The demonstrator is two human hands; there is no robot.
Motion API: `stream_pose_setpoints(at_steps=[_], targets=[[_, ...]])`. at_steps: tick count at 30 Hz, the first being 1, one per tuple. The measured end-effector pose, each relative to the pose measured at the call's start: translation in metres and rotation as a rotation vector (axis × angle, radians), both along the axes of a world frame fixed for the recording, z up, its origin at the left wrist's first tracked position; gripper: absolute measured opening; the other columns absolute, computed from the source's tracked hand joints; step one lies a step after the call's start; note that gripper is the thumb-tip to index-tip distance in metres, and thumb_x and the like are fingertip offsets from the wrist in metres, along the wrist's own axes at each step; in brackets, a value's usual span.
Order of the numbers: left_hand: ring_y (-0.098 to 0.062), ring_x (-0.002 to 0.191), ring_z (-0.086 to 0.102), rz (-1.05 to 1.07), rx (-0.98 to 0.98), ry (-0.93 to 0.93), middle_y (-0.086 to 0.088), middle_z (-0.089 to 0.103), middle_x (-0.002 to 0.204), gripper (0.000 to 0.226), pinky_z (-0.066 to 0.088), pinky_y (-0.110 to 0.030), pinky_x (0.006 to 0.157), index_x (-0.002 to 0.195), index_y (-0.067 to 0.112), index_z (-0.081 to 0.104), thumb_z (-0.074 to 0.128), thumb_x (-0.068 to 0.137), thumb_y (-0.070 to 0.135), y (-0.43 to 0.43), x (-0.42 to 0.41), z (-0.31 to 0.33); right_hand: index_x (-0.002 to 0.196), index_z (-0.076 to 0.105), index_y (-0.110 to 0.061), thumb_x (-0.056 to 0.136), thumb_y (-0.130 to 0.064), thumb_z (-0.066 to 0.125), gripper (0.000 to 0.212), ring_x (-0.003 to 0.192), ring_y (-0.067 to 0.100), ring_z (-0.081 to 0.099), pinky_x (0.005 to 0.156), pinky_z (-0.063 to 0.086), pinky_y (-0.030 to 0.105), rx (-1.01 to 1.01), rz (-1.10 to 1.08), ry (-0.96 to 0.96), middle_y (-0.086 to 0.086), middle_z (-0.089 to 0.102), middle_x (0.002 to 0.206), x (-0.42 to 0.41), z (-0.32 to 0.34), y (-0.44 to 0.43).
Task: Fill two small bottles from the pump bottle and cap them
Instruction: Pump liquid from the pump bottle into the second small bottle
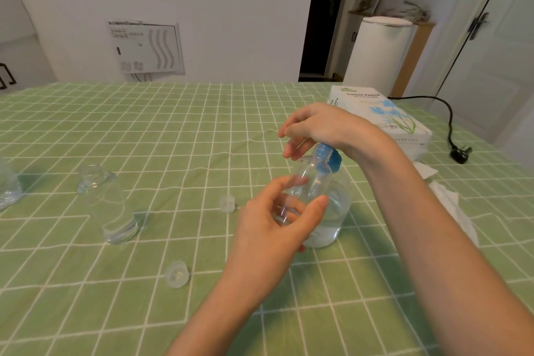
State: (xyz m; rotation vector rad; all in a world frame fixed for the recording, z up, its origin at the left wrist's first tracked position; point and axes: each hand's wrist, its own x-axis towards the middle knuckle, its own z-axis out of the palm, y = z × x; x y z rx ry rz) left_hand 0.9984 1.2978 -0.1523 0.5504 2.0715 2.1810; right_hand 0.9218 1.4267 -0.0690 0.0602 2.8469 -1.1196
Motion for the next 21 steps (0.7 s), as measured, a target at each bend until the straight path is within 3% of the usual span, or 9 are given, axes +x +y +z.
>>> stream_pose_setpoints(at_steps=[5,8,13,21], targets=[[-0.006,0.052,0.053,-0.011,0.004,0.002,0.007,0.056,0.062,0.035,0.047,-0.016,0.047,0.105,0.028,0.063,0.071,0.071,0.034,0.0002,-0.0001,-0.0019,0.107,0.065,-0.005,0.095,-0.013,0.051,0.02,0.091,0.035,0.069,0.091,0.051,0.04,-0.047,-0.011,-0.02,0.002,0.07,0.072,0.001,-0.0031,0.0005],[-0.007,0.053,0.052,-0.005,0.014,0.01,0.009,0.056,0.061,0.046,0.048,-0.017,0.048,0.102,0.031,0.064,0.066,0.059,0.049,0.0004,0.0003,-0.0012,0.105,0.065,-0.011,0.095,-0.02,0.053,0.019,0.103,0.035,0.065,0.1,0.047,0.045,-0.007,-0.018,-0.005,0.001,0.072,0.075,0.0014,-0.0013,0.0011],[-0.007,0.051,0.053,-0.018,0.033,0.01,0.009,0.058,0.061,0.043,0.046,-0.015,0.047,0.098,0.035,0.064,0.066,0.058,0.05,0.0013,-0.0002,-0.0002,0.104,0.064,-0.013,0.093,-0.025,0.054,0.02,0.096,0.026,0.067,0.093,0.047,0.04,0.023,-0.034,0.038,0.001,0.074,0.079,0.0005,0.0031,0.0012],[-0.009,0.05,0.051,-0.004,0.021,0.0,0.006,0.057,0.062,0.045,0.045,-0.015,0.046,0.099,0.033,0.065,0.066,0.058,0.049,0.0009,-0.0004,-0.0008,0.103,0.067,-0.012,0.095,-0.019,0.051,0.02,0.098,0.028,0.066,0.102,0.044,0.046,-0.022,-0.004,0.01,0.006,0.073,0.081,0.0009,-0.0012,0.002]])
